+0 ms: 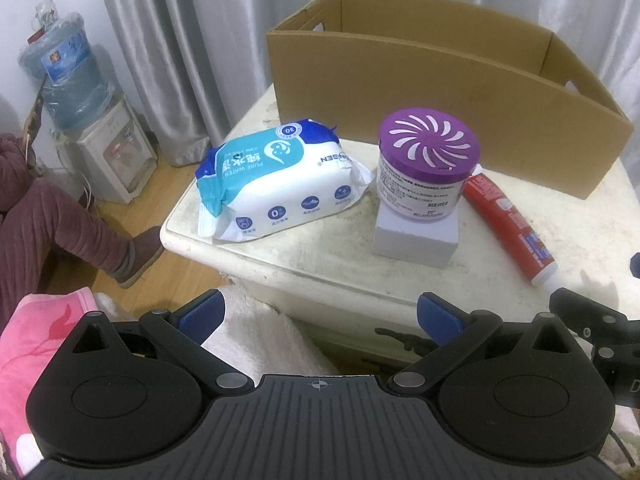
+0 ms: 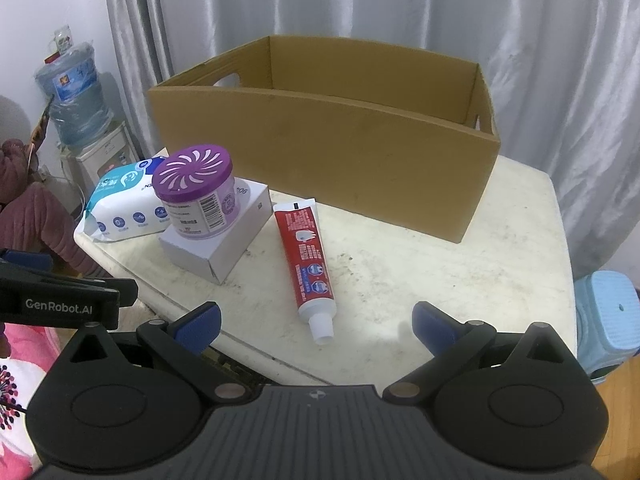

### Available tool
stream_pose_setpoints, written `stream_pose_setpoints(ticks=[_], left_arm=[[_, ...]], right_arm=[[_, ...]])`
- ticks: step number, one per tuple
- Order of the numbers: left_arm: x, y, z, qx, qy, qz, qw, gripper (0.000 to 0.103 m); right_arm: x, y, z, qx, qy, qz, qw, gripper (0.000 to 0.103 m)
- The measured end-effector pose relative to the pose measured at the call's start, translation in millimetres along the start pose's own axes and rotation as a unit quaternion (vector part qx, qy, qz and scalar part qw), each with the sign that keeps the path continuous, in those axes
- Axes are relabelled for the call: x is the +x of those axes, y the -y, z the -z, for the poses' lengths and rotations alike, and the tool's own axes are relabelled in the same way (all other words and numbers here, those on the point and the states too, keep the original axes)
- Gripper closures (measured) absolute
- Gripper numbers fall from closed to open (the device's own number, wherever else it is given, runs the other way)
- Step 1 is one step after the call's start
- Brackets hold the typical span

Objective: Organize objects

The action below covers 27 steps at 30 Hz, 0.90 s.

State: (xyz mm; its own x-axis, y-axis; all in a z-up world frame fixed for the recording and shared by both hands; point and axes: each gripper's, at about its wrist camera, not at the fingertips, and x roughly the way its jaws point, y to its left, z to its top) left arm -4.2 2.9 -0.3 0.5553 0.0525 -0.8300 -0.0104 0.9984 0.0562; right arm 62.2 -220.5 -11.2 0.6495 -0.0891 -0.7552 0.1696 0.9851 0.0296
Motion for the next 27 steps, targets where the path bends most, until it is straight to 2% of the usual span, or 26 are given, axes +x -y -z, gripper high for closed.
stream_pose_setpoints(ticks=[27], left_arm=[[0.2,0.5,0.3,-0.002,-0.002,0.0,1.0,0.0]], right_arm=[[1.5,2.3,-1.3,0.004,-0.005,-0.004,1.0,0.0]])
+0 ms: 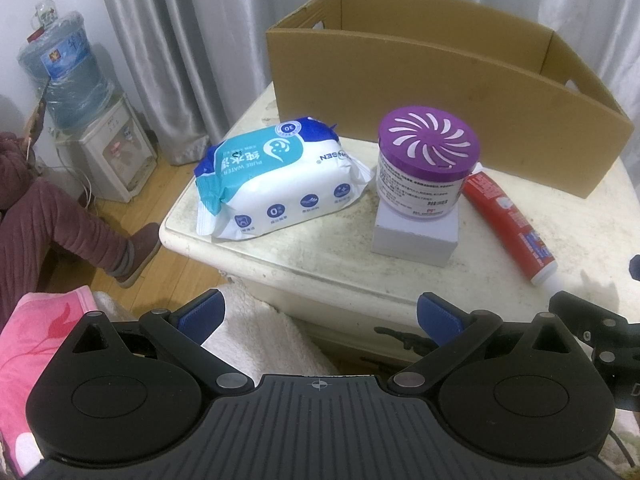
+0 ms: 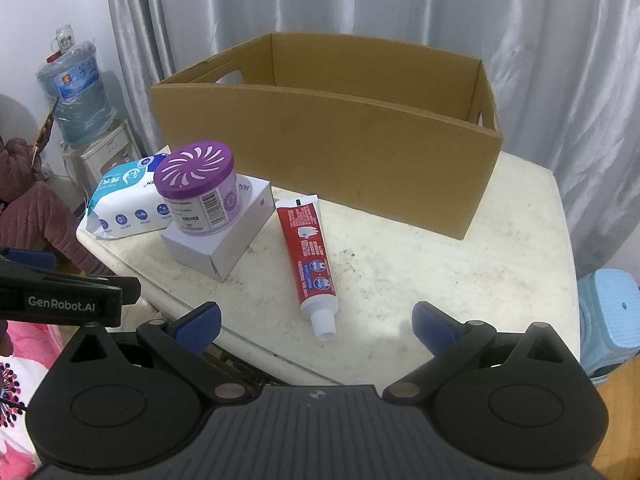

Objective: Organize objects

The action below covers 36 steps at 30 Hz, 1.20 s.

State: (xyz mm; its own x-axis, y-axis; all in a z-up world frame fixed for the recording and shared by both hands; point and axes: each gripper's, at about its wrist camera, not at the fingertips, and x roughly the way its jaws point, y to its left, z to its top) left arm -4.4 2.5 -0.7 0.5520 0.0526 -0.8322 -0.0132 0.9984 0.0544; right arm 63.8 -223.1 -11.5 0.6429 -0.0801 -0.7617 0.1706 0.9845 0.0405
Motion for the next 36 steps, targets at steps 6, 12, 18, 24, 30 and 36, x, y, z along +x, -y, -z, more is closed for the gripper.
stream_pose_setpoints(ticks=[6,12,18,24,30,36], left_arm=[[0,0,0,0.0,0.0,0.0,1.0,0.0],[1,1,0,0.0,-0.001,-0.001,1.0,0.0],[3,4,-1,0.003,-0.006,-0.003,1.0,0.0],[7,9,-3,0.009,-0.011,-0.006,0.9999,0.0],[5,9,-6,0.017,0.009,0.002,0.9998,0.0],[4,17,-13,0.05,0.055,0.02,0.997,0.0]], right_arm=[[0,0,0,0.0,0.0,0.0,1.0,0.0],[1,1,1,0.001,-0.001,0.0,1.0,0.0],[4,5,1,0.008,-0.007,0.002,1.0,0.0],[9,12,0,0.017,-0.013,0.004,1.0,0.0],[3,28,-10,0.028,0.021,0.009,0.999,0.0],[-8,47,-27,0.052,0.079,-0.028,0.995,0.0]])
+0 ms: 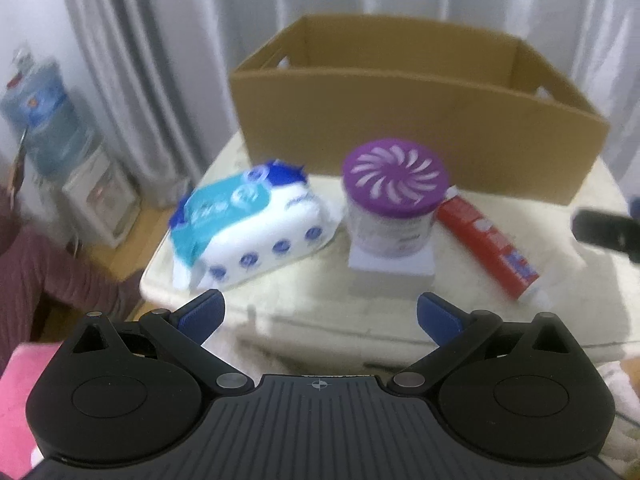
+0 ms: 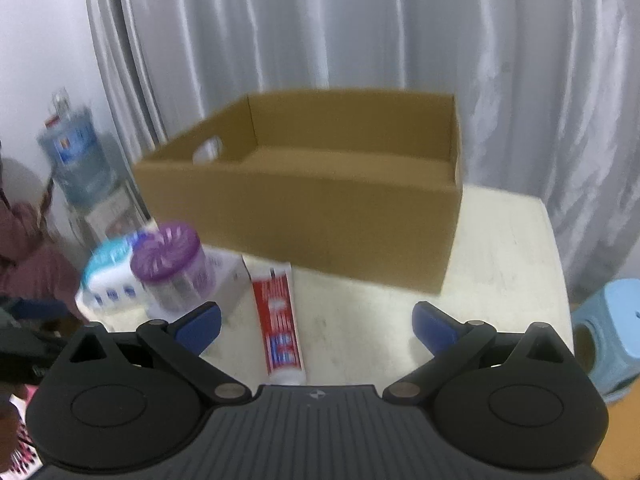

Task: Organize objects
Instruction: 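Reach the right gripper to the purple-lidded jar and close on it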

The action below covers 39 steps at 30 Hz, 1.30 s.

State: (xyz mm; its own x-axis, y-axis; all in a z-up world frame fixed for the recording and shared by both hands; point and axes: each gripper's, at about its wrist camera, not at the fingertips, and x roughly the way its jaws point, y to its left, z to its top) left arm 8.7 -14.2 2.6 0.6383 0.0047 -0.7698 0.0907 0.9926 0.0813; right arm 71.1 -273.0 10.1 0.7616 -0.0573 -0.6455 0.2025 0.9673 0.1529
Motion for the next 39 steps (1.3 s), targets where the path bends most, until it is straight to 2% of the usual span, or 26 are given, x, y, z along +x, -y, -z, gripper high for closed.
stream_pose_setpoints(ticks=[5,8,18,25,35,37,39], left_arm=[[2,11,-8,0.036,0.045,0.019,0.9981,0.0],[7,19,-11,0.056,0.06,0.024,0.9963,0.0],[23,28,-16,0.099,0.076,0.043,0.9913,0.001],[38,25,-21,0.098,0.067,0.063,0.9909,0.014],[43,23,-22,0.081,0.06,0.083,0.9914,0.038],[43,23,-22,0.079,0.061,0.085,0.9914,0.038],[43,23,-23,0.079,0.062,0.084,0.9914,0.039]], right_arm=[[4,-7,-15,-0.008,0.028,-0.031,0.999,0.0],[14,-17,-27,-0.017,0.03,-0.064,0.997,0.0],[51,-46,-46,-0.036,-0.011,-0.141,0.989,0.001],[75,-52,-46,-0.037,-0.056,-0.169,0.983,0.015],[93,-64,-48,-0.057,-0.091,-0.197,0.974,0.026],[95,-64,-49,-0.05,-0.096,-0.206,0.973,0.032],[94,-64,-51,-0.046,-0.098,-0.207,0.972,0.032]])
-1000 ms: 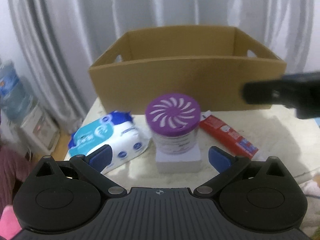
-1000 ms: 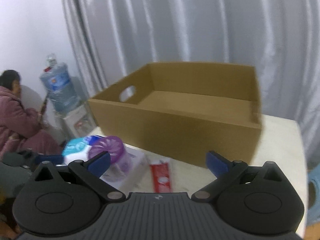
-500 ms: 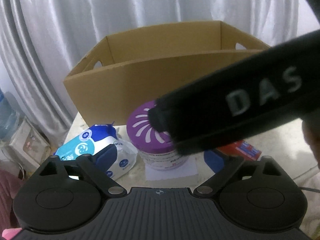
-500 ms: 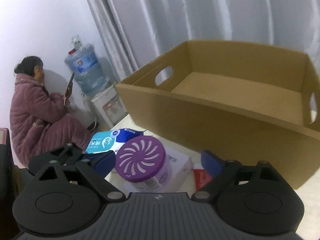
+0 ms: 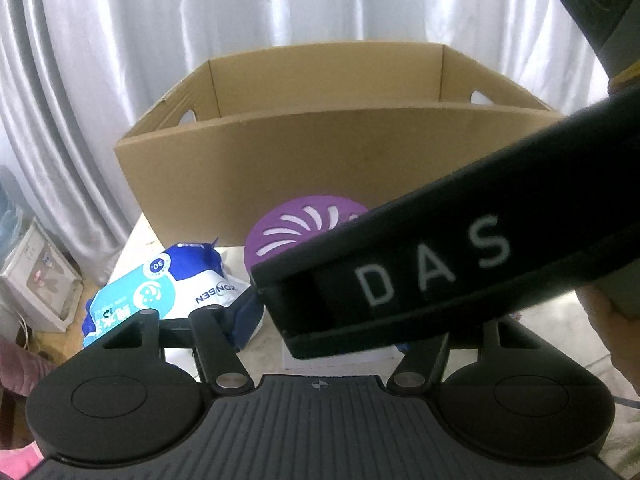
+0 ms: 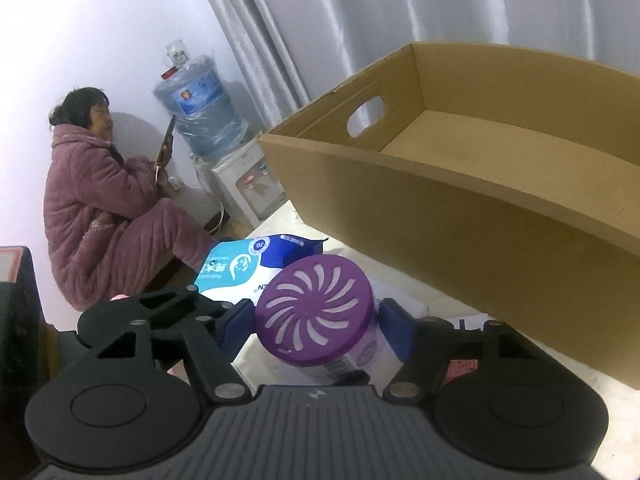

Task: Organize objects
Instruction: 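Reach the right gripper to the purple-lidded jar and close on it, then carry the jar with the right gripper into the cardboard box and release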

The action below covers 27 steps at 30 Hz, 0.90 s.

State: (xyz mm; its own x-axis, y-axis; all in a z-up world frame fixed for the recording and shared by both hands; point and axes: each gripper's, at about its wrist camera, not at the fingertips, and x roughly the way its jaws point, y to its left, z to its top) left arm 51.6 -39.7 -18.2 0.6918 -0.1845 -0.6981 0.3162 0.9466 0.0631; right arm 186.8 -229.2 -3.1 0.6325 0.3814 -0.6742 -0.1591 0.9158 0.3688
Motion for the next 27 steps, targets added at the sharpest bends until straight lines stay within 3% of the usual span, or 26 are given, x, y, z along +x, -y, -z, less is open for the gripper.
stream_pose_setpoints(ticks=[16,22,27], left_arm=[[-32,18,-28,0.025,0.043,-0.002,0.9988,0.039],[-42,34,-69,0.057,0.069,-0.005,0.9959,0.039],[-36,44,-123,0.063,0.076,0.018,0.995,0.039]], right_arm=[[-55,-3,-6,0.002,0.056,0.01,0.998,0.035],[-92,8,-29,0.005,0.089,0.013,0.996,0.035],[-122,33,-61,0.015,0.104,0.02,0.994,0.034]])
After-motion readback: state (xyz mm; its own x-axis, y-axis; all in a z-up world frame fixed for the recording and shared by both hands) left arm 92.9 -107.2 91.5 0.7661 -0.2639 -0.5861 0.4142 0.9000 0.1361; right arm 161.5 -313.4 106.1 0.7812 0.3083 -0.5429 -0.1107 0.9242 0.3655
